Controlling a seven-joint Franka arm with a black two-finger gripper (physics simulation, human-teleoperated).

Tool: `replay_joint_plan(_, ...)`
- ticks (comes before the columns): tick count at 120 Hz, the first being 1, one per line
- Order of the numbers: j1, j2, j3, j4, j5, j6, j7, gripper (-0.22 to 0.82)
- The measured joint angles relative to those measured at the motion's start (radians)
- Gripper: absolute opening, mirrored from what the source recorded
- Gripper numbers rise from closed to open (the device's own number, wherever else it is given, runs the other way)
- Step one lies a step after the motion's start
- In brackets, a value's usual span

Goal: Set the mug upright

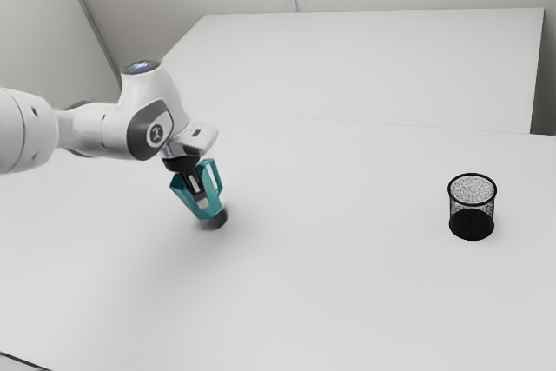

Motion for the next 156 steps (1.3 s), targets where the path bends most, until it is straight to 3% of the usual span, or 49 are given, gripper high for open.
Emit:
replay_joint_plan(33,-0.026,0.018,-0.001,-0.031,0.129,0.094,-0.067,-0.18)
replay_joint_plan(91,-0.021,0.036,-0.001,-0.068,0.148,0.154,-0.141,-0.17)
replay_joint_plan(156,-0.016,0.029,-0.002,-0.062,0.136,0.16,-0.167,0.27)
